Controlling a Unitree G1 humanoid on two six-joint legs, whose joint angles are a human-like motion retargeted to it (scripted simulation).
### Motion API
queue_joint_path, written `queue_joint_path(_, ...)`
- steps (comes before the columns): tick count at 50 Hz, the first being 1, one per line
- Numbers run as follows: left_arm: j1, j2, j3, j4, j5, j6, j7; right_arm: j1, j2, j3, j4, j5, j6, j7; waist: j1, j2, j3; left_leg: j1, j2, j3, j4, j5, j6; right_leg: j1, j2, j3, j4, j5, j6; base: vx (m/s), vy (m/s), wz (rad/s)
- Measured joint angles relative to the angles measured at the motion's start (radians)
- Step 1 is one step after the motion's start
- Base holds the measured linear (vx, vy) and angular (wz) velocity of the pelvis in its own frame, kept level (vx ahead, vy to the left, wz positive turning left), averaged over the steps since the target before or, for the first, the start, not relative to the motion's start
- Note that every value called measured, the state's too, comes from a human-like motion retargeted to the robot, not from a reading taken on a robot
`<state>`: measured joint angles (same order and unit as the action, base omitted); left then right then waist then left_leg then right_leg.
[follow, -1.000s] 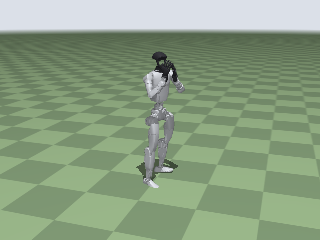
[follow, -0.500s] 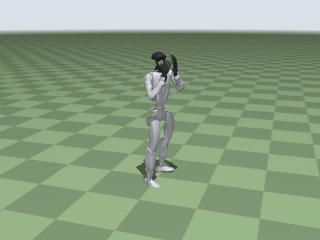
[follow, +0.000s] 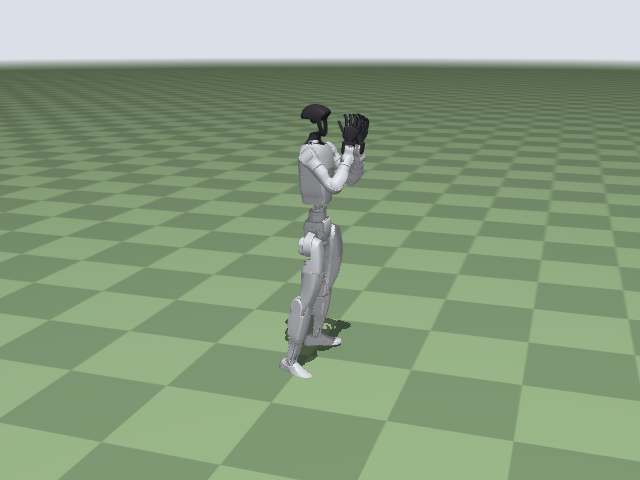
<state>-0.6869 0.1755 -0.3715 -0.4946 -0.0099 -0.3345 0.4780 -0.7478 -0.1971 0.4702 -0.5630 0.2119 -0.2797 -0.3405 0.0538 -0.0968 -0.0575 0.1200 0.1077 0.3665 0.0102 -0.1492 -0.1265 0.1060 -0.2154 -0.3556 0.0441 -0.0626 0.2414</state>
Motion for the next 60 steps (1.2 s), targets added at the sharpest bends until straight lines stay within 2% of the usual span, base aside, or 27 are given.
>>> queue_joint_path(4,0.115,0.104,-0.094,-0.125,0.016,-0.033,-0.087,-0.094,0.021,-0.080,0.059,0.005,-0.032,-0.108,0.100,-0.026,-0.006,-0.033,-0.018,-0.086,0.010,0.004,-0.008,0.029,-0.019,-0.084,0.000,-0.006,-0.015,0.04,0.09,1.11)
queue_joint_path(9,-0.027,0.187,-0.057,-0.037,0.051,-0.029,-0.116,-0.061,0.037,-0.070,0.019,-0.026,-0.054,-0.099,0.198,-0.072,-0.025,-0.074,-0.045,-0.211,-0.012,0.034,-0.031,0.059,-0.039,-0.216,0.015,-0.016,-0.024,0.03,0.08,1.36)
queue_joint_path(13,-0.141,0.150,0.026,0.087,0.064,-0.008,-0.018,0.007,0.065,0.038,-0.002,-0.031,-0.035,0.013,0.247,-0.090,-0.036,-0.080,-0.061,-0.291,-0.078,0.076,-0.050,0.067,-0.048,-0.302,0.040,-0.026,-0.029,0.03,0.08,1.12)
queue_joint_path(16,-0.138,0.094,0.070,0.109,0.034,0.005,0.005,0.007,0.090,0.080,0.027,-0.057,-0.013,0.077,0.290,-0.093,-0.033,-0.086,-0.068,-0.323,-0.097,0.087,-0.058,0.067,-0.054,-0.335,0.057,-0.030,-0.033,0.02,0.08,0.63)
queue_joint_path(18,-0.086,0.066,0.064,0.088,0.050,0.003,-0.009,-0.027,0.110,0.077,0.058,-0.085,-0.009,0.071,0.326,-0.095,-0.025,-0.091,-0.074,-0.334,-0.097,0.086,-0.059,0.067,-0.060,-0.346,0.063,-0.029,-0.035,0.02,0.07,0.33)
queue_joint_path(22,0.062,0.116,0.019,-0.039,0.071,-0.026,-0.019,-0.140,0.126,0.024,0.109,-0.057,-0.028,-0.086,0.389,-0.096,-0.005,-0.100,-0.088,-0.355,-0.097,0.087,-0.048,0.070,-0.072,-0.365,0.065,-0.024,-0.041,0.02,0.08,0.28)
queue_joint_path(25,0.076,0.140,-0.017,-0.109,0.082,-0.027,-0.022,-0.187,0.104,0.017,0.100,-0.038,-0.043,-0.149,0.404,-0.096,0.000,-0.110,-0.101,-0.385,-0.097,0.093,-0.042,0.079,-0.080,-0.393,0.065,-0.019,-0.049,0.02,0.09,0.49)
queue_joint_path(31,-0.099,0.142,0.104,-0.089,0.102,0.017,0.056,-0.097,-0.019,0.136,-0.061,-0.133,-0.027,-0.012,0.361,-0.079,-0.003,-0.129,-0.121,-0.436,-0.097,0.103,-0.044,0.086,-0.098,-0.444,0.089,-0.018,-0.054,0.00,0.09,0.44)
queue_joint_path(35,-0.126,0.063,0.108,-0.067,0.117,0.029,0.072,-0.075,-0.010,0.172,-0.071,-0.193,-0.013,0.059,0.335,-0.051,-0.003,-0.121,-0.120,-0.414,-0.097,0.097,-0.047,0.070,-0.109,-0.416,0.111,-0.018,-0.052,-0.01,0.06,-0.34)
queue_joint_path(37,-0.060,0.098,0.099,-0.095,0.078,0.025,0.064,-0.138,0.007,0.109,-0.036,-0.162,-0.002,-0.006,0.335,-0.029,0.019,-0.106,-0.117,-0.372,-0.097,0.089,-0.038,0.049,-0.119,-0.369,0.125,-0.019,-0.051,-0.02,0.05,-0.98)
queue_joint_path(43,0.054,0.122,-0.075,-0.069,0.059,-0.015,0.001,-0.166,0.041,-0.019,0.055,-0.063,-0.042,-0.172,0.294,-0.006,0.047,-0.073,-0.114,-0.281,-0.094,0.076,-0.028,0.022,-0.124,-0.266,0.120,-0.008,-0.050,-0.03,0.04,-0.83)
queue_joint_path(46,-0.001,0.143,-0.085,-0.003,0.026,-0.016,-0.030,-0.067,0.002,-0.026,0.026,-0.028,-0.055,-0.145,0.250,-0.009,0.057,-0.069,-0.113,-0.248,-0.073,0.063,-0.033,0.019,-0.124,-0.235,0.108,-0.002,-0.044,-0.03,0.03,-0.56)
queue_joint_path(50,-0.108,0.118,-0.019,0.109,0.009,-0.006,0.026,0.093,-0.067,0.072,-0.064,-0.012,-0.063,-0.031,0.181,-0.007,0.066,-0.048,-0.104,-0.191,-0.071,0.052,-0.046,0.007,-0.115,-0.178,0.100,0.005,-0.033,-0.03,0.01,-0.73)
queue_joint_path(54,-0.149,0.062,0.049,0.159,0.032,0.029,0.084,0.102,-0.092,0.112,-0.072,-0.037,-0.017,0.039,0.122,0.001,0.074,-0.011,-0.088,-0.096,-0.081,0.042,-0.050,-0.033,-0.099,-0.076,0.108,0.008,-0.026,-0.04,-0.02,-1.23)
queue_joint_path(57,-0.093,0.028,0.021,0.125,0.025,0.023,0.070,0.020,-0.079,0.060,-0.009,-0.034,0.006,0.004,0.088,0.007,0.085,0.015,-0.076,-0.009,-0.079,0.026,-0.042,-0.073,-0.083,0.018,0.119,0.013,-0.015,-0.05,-0.05,-1.53)
queue_joint_path(60,-0.023,0.005,-0.068,0.087,-0.018,0.000,0.024,-0.066,-0.058,-0.013,0.071,-0.005,0.007,-0.099,0.055,0.006,0.099,0.031,-0.066,0.073,-0.066,0.009,-0.030,-0.109,-0.064,0.103,0.119,0.025,0.004,-0.05,-0.05,-1.44)
